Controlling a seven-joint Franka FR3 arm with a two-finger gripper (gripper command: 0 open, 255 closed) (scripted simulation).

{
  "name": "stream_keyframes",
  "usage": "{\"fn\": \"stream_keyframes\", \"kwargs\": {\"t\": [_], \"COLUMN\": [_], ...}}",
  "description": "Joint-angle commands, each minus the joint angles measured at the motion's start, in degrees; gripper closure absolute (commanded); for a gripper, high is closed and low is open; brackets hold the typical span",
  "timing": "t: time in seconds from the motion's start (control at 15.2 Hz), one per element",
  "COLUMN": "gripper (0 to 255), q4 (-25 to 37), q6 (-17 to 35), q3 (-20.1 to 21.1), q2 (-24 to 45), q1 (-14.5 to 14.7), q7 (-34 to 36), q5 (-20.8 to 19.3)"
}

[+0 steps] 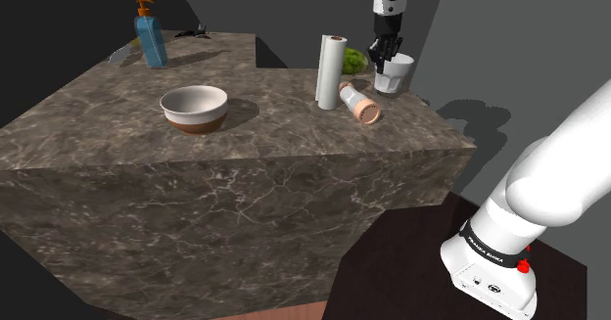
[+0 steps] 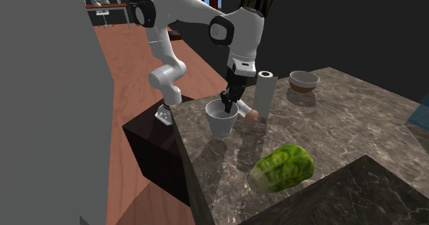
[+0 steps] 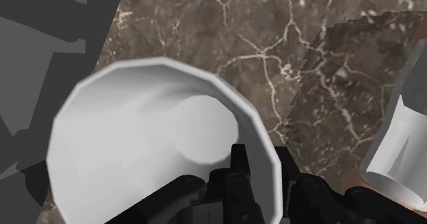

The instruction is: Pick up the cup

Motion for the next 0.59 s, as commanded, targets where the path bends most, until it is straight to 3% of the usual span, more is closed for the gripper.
{"fn": "stream_keyframes", "kwargs": {"t": [0.0, 0.53], "gripper": [255, 255], "q4": [1.2, 6.0], "q6": [-1.5, -6.1], "q3": [0.0, 0.2], "q2": [-0.3, -0.2], "q1": [0.0, 0.1], "q7": [-0.2, -1.0], "q5": [0.0, 0.2]}}
